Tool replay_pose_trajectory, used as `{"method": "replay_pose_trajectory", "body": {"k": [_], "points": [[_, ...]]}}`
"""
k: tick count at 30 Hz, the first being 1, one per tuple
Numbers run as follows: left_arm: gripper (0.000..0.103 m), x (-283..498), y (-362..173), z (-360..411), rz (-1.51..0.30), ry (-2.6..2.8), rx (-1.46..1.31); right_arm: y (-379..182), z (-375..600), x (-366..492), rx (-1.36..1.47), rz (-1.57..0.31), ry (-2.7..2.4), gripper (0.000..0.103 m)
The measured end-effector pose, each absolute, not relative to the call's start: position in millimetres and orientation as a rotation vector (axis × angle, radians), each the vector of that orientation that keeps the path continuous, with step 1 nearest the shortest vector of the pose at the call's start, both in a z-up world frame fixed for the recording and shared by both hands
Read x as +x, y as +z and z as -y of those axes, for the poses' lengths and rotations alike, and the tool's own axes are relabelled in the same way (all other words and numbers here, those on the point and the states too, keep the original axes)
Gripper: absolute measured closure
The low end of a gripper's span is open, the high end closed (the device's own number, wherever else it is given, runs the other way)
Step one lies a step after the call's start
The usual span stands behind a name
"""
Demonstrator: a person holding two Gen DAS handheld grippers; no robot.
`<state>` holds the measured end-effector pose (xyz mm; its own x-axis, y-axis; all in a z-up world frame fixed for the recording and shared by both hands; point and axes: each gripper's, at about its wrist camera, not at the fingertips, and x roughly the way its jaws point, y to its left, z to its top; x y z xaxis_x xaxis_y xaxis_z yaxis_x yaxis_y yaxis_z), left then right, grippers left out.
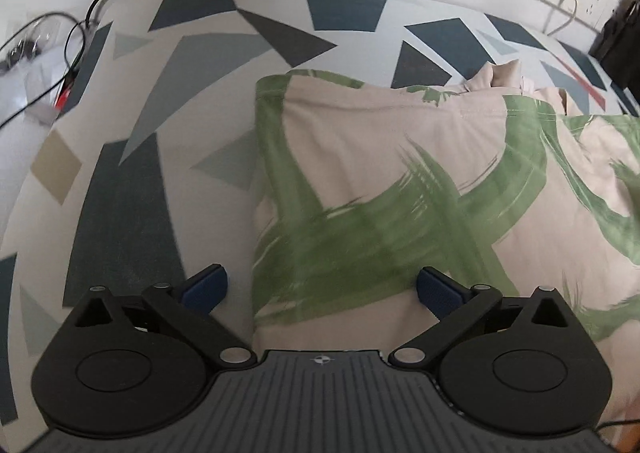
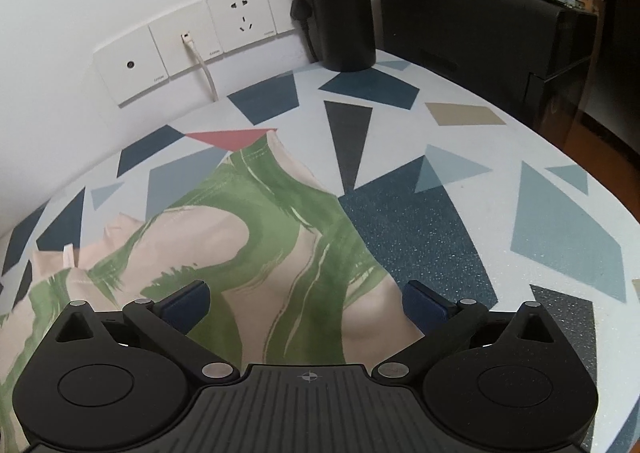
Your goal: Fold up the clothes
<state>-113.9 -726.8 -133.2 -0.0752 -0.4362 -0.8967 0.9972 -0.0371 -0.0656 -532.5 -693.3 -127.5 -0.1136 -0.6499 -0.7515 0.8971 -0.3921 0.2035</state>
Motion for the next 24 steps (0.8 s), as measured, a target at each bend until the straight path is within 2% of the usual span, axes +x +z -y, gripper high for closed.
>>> {"method": "replay_pose_trajectory", "body": {"k": [9,14,19,24], "points": [[0.0,-139,-135,722,-0.825,-1.527,0.876,-132,693,-558,0.866,-0.426,-1.76,0.001],[0.0,-140,-134,724,-0.829,-1.515,0.875,-153,700,-567,0.956,-0.472,-1.664,0.001],[0.0,-139,-137,715,-0.788,-1.525,0.817,-153,692,-536,0.893,-0.503,-1.488,0.001],[0.0,-137,-134,719,-0.826,-1.522,0.861,-149,694,-507,0.813,-0.625,-1.398,0.001]]}}
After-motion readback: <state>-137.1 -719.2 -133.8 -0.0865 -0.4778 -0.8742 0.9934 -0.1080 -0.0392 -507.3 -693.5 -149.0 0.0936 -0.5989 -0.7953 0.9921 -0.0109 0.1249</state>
